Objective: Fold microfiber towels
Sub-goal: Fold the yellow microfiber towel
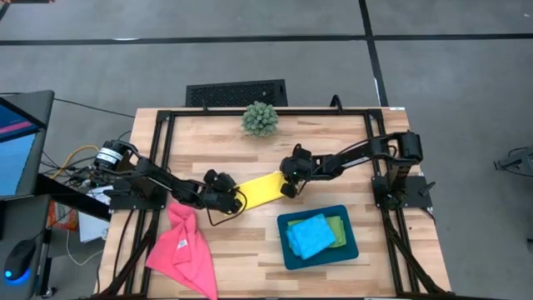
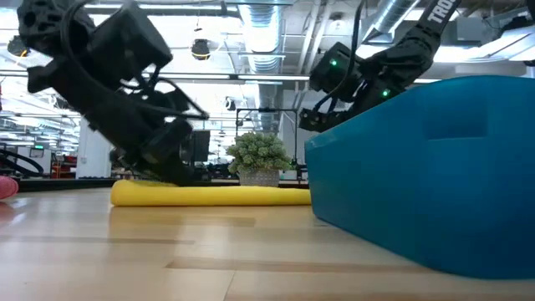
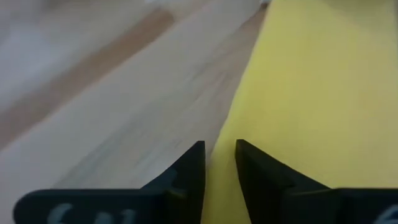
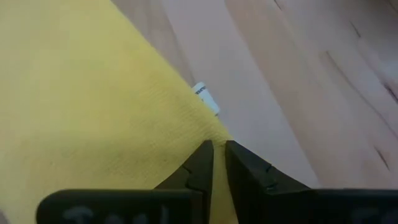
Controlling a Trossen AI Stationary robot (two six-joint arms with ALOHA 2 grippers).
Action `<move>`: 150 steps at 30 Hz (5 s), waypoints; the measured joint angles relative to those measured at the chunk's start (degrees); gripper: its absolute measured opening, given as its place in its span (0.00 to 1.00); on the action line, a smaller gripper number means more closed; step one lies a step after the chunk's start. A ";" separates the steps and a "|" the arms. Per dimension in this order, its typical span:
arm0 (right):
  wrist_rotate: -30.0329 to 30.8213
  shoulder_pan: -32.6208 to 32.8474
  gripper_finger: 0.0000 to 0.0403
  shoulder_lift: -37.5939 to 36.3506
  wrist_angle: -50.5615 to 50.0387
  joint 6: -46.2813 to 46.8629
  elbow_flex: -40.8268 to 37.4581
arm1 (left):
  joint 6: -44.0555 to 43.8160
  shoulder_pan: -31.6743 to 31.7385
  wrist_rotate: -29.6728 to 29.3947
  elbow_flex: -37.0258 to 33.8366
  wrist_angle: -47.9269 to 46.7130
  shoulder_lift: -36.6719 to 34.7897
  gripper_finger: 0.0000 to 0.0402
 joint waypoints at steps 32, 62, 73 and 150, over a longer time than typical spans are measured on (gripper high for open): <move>0.03 3.72 0.17 -0.39 -0.14 -0.86 0.02 | 22.38 14.36 18.48 7.64 10.18 4.67 0.17; -3.52 -1.54 0.55 -13.95 -19.40 19.41 0.06 | 15.88 13.64 22.56 7.62 7.84 -5.72 0.17; -6.12 -2.21 0.67 -5.78 -15.85 21.04 0.05 | 14.98 11.02 22.28 7.64 15.17 5.81 0.17; -15.19 -4.13 0.06 -17.34 -2.97 20.25 0.06 | 18.64 17.81 20.97 18.55 12.82 16.25 0.16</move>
